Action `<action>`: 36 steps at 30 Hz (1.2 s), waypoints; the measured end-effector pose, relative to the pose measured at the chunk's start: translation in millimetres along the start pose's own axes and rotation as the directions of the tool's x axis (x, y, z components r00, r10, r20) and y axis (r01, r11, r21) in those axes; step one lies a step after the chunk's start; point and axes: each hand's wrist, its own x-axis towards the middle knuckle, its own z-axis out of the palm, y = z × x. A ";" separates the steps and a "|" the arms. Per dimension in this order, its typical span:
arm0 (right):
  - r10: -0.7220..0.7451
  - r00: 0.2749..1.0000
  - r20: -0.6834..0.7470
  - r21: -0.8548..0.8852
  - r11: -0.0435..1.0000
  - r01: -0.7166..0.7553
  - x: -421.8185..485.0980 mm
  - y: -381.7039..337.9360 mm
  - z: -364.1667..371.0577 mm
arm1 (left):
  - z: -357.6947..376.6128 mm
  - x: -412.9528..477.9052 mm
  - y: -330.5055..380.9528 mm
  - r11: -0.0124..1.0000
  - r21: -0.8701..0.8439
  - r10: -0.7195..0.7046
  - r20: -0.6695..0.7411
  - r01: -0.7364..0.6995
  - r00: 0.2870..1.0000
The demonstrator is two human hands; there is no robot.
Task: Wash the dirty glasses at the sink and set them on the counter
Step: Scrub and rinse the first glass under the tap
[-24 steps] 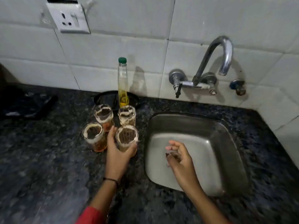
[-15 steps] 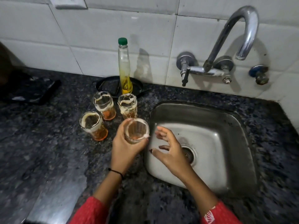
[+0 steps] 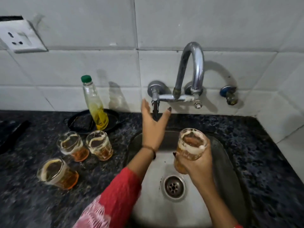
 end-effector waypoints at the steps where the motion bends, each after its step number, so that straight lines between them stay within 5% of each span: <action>1: 0.004 1.000 0.001 -0.009 1.000 -0.004 3.3 0.3 -0.7 | 6.2 18.1 1.7 0.998 0.049 0.042 -0.065 -0.039 0.997; 7: 0.026 0.998 0.060 -0.003 1.000 -0.026 10.6 -3.4 5.6 | 28.6 88.0 -5.0 0.993 0.113 0.056 -0.238 -0.029 0.970; 12: 0.044 0.993 0.108 -0.037 0.999 -0.040 12.8 -6.0 10.5 | 17.1 94.6 -13.5 0.927 -0.321 -0.300 -0.334 0.192 0.894; 15: 0.039 0.993 0.111 -0.064 0.997 -0.032 12.2 -5.3 12.2 | 13.1 81.0 -18.7 0.828 -0.489 -0.401 -0.172 0.276 0.900; 18: 0.056 0.992 0.117 -0.076 0.996 -0.047 8.4 0.2 11.3 | 10.8 34.2 -47.7 0.783 -0.445 -0.463 0.050 0.435 0.885; 24: 0.154 0.985 0.077 -0.133 0.981 -0.143 -5.3 18.3 7.9 | 1.0 -61.7 -112.0 0.582 -0.186 -0.627 0.517 0.792 0.583; 26: 0.167 0.980 0.111 -0.162 0.976 -0.148 -10.7 17.9 6.4 | 0.8 -80.0 -125.2 0.506 -0.153 -0.660 0.564 0.849 0.495; 28: 0.092 0.985 0.147 -0.280 0.959 -0.048 -16.7 16.9 4.7 | 3.8 -85.1 -133.2 0.432 -0.236 -0.647 0.592 0.871 0.481; 31: -0.149 0.953 0.264 -0.638 0.714 0.288 -14.7 17.7 1.6 | 7.5 -78.4 -137.5 0.403 -0.319 -0.652 0.558 0.858 0.513; 36: 0.169 0.871 0.461 -0.802 0.499 0.328 5.8 -8.1 -5.7 | 4.5 -55.0 -156.9 0.462 -0.332 -0.673 0.472 0.822 0.569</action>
